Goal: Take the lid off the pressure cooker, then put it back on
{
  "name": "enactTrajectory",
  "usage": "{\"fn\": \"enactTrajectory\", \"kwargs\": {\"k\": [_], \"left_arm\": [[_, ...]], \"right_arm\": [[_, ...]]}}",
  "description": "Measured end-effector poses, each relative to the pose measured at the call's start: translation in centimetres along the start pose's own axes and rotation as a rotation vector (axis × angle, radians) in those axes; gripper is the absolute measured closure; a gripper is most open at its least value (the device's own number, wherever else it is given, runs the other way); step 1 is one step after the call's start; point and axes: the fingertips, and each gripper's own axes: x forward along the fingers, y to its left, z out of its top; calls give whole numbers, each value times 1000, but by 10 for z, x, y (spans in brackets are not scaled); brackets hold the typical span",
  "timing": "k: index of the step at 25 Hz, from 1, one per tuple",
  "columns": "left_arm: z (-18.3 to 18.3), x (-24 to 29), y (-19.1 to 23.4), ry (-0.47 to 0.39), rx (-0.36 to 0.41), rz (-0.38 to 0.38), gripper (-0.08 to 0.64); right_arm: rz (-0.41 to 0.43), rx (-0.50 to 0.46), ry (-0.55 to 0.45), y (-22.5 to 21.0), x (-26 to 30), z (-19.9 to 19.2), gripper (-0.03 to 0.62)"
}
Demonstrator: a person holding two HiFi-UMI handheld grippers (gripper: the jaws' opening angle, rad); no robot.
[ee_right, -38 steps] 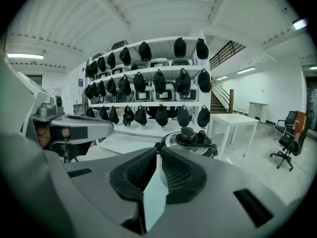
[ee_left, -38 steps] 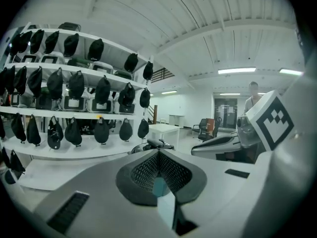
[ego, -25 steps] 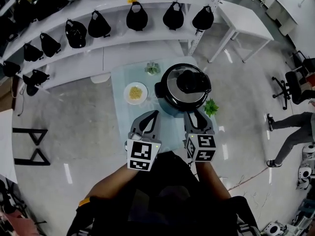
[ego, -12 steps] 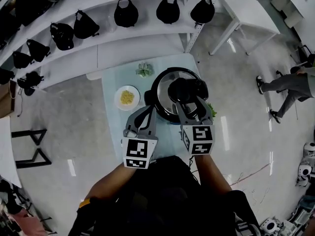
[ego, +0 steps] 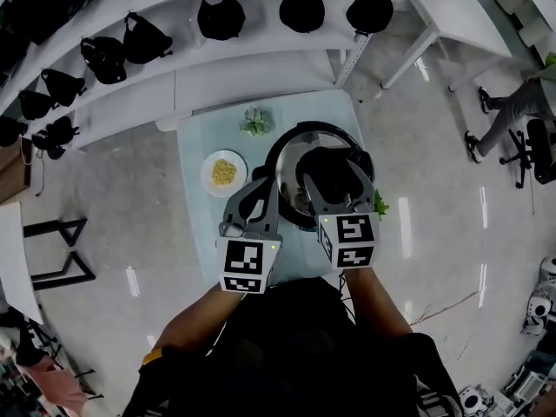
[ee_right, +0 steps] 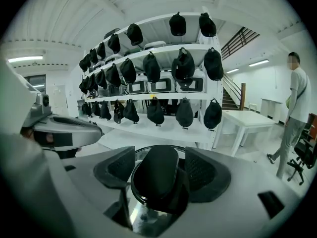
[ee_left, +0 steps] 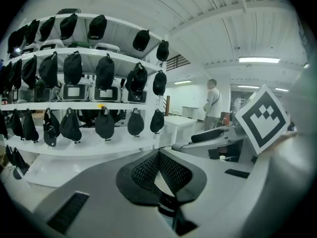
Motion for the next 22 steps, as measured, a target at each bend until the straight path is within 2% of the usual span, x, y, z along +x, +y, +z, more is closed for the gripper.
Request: {"fn": "enactTrajectory", "kwargs": {"k": [7,14,19,22], "left_arm": [[-6,14,9,19,-16,19,554],[-11,16,11,29,-21,20,554],[-10,15,12,26,-20,17,554],[-10,12,10,23,-19,13,554]], "right_arm": [[22,0,60,4,22,-11,268],[-29,-10,114,5,32,-26,267],[-42,-17,110,2,32,-27,264],[-22,-25,104,3,31,-26,264]]}}
